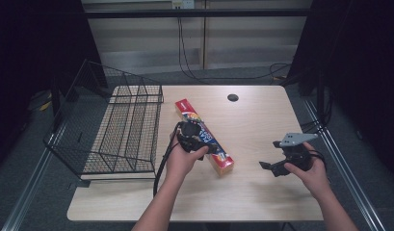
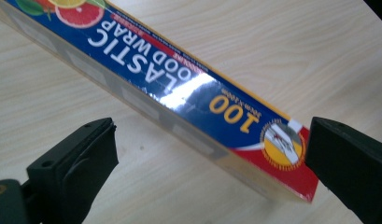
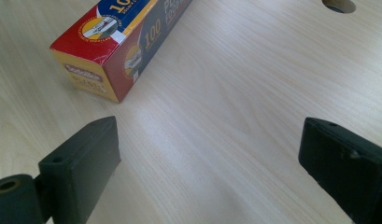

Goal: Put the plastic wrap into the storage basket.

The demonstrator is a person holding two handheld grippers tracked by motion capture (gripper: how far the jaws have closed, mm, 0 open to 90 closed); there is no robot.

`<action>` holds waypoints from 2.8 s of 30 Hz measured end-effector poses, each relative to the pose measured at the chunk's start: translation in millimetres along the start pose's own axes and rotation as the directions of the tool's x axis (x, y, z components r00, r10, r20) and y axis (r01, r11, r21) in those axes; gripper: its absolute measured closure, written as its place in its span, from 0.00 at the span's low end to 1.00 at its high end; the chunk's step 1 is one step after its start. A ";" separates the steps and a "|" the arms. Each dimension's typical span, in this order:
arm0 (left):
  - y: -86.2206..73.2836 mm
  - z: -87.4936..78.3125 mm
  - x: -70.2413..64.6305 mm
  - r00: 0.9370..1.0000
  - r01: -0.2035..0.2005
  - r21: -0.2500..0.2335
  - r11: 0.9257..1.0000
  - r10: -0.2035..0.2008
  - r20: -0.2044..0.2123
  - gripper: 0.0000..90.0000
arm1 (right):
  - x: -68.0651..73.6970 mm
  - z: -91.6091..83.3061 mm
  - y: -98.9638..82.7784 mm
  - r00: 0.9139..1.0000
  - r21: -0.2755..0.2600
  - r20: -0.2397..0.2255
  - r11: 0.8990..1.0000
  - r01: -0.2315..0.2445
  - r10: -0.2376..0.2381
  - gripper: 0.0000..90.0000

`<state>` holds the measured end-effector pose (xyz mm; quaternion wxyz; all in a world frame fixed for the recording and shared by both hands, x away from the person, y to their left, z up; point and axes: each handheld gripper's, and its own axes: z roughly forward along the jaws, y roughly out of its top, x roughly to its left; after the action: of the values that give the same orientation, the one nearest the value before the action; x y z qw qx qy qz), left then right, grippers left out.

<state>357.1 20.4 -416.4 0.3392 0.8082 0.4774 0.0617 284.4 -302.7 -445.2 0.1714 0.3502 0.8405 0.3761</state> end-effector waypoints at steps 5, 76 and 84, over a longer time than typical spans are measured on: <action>14.9 13.2 3.2 0.999 0.028 0.025 0.999 -0.027 -0.038 0.00 | -0.5 -2.2 -0.3 1.000 -0.011 0.003 1.000 -0.005 0.005 0.06; 47.0 86.5 43.1 0.941 0.249 0.168 0.954 -0.197 -0.276 0.37 | -4.3 -2.3 -2.2 0.999 -0.021 0.017 0.999 -0.029 0.030 0.06; 50.1 85.3 42.3 0.919 0.313 0.176 0.933 -0.252 -0.302 0.45 | -4.7 -2.3 -2.1 0.999 -0.020 0.018 0.999 -0.029 0.029 0.06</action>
<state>452.5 -2.7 -460.5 0.1832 0.7464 0.6359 0.0700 285.4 -308.3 -445.2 0.1770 0.3641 0.8300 0.3837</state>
